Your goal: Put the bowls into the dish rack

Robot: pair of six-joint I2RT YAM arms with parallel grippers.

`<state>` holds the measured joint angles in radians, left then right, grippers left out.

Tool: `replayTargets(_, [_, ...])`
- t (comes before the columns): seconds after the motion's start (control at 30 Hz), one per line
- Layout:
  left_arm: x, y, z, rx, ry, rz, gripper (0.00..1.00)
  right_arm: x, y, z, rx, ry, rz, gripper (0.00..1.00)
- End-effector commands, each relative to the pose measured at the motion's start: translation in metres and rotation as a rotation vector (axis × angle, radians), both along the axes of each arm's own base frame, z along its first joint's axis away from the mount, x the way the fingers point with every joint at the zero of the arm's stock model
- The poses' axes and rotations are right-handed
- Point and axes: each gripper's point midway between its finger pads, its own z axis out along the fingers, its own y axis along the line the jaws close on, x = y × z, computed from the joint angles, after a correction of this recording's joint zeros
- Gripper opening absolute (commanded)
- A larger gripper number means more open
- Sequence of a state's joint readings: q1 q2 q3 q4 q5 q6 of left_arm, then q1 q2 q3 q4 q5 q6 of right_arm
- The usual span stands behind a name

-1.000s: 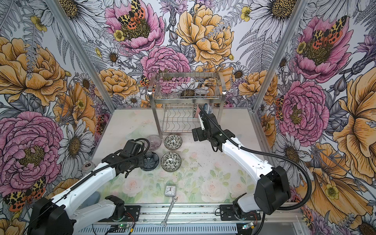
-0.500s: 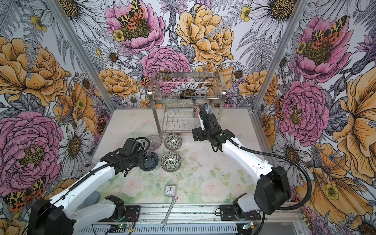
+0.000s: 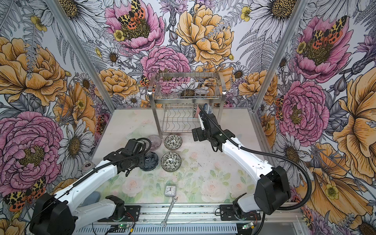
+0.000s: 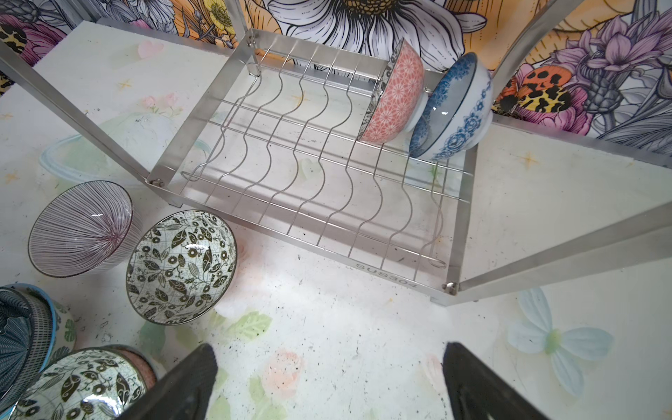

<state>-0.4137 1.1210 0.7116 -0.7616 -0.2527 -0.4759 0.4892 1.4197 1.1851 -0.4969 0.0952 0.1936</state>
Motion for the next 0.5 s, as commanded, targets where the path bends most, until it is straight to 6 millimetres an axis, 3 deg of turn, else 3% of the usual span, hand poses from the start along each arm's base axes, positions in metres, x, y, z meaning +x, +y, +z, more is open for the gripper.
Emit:
replayTargets(0.0, [0.0044, -0.0009, -0.003, -0.026, -0.012, 0.02, 0.33, -0.0015, -0.002, 0.0062, 0.013, -0.018, 0.002, 0.99])
replayTargets(0.47, [0.0059, 0.0025, -0.0111, -0.025, -0.008, 0.032, 0.25, -0.0023, -0.0028, 0.0077, 0.016, -0.021, 0.001, 0.99])
